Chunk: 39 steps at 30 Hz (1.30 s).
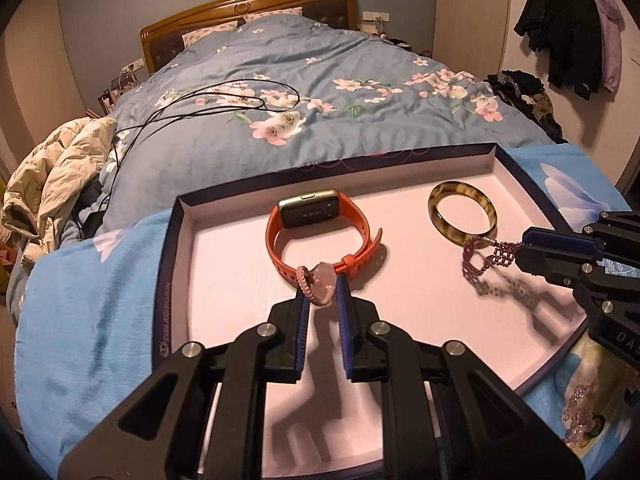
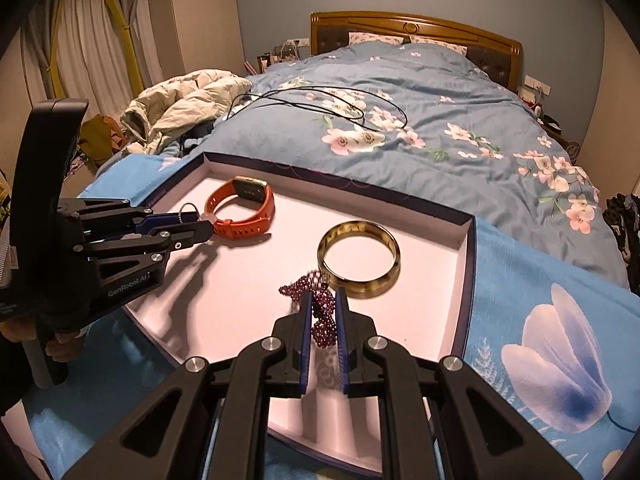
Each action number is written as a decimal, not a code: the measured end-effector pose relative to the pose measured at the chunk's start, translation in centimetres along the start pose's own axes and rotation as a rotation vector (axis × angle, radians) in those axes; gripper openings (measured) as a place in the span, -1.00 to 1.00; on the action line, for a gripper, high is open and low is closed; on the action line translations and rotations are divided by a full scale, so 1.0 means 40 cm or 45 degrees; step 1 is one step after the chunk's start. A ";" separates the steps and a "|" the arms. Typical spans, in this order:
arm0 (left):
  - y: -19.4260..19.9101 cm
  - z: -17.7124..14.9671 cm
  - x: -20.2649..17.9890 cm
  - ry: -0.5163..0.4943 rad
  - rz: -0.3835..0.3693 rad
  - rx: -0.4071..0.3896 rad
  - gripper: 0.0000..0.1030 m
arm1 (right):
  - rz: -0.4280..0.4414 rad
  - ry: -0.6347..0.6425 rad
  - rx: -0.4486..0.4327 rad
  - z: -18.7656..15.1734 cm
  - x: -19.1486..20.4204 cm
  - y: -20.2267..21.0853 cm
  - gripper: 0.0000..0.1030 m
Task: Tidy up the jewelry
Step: 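Carry the hair tie and beaded bracelet into the box and open both tools, then withdraw both open tools from the box toward the remaining rings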
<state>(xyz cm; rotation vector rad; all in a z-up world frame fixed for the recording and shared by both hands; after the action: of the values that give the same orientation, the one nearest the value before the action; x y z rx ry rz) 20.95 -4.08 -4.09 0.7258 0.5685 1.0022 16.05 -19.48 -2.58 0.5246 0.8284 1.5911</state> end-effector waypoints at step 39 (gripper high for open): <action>0.211 -0.092 -0.050 0.050 0.077 -0.222 0.46 | 0.016 -0.070 -0.118 -0.068 0.014 0.138 0.31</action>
<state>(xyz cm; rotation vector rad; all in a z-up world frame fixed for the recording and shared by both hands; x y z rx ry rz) 12.83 -1.93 0.22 0.5726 0.4887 1.1091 10.36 -19.76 -0.22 0.5058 0.7080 1.6117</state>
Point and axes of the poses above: each gripper's, at about its wrist camera, not at the fingertips, and y roughly against the way its jaws point, x to its left, z to its top, the point moved 2 cm from there along -y, roughly the way its jaws point, and after that the axes turned 11 degrees about -z, right-handed, at the moved point
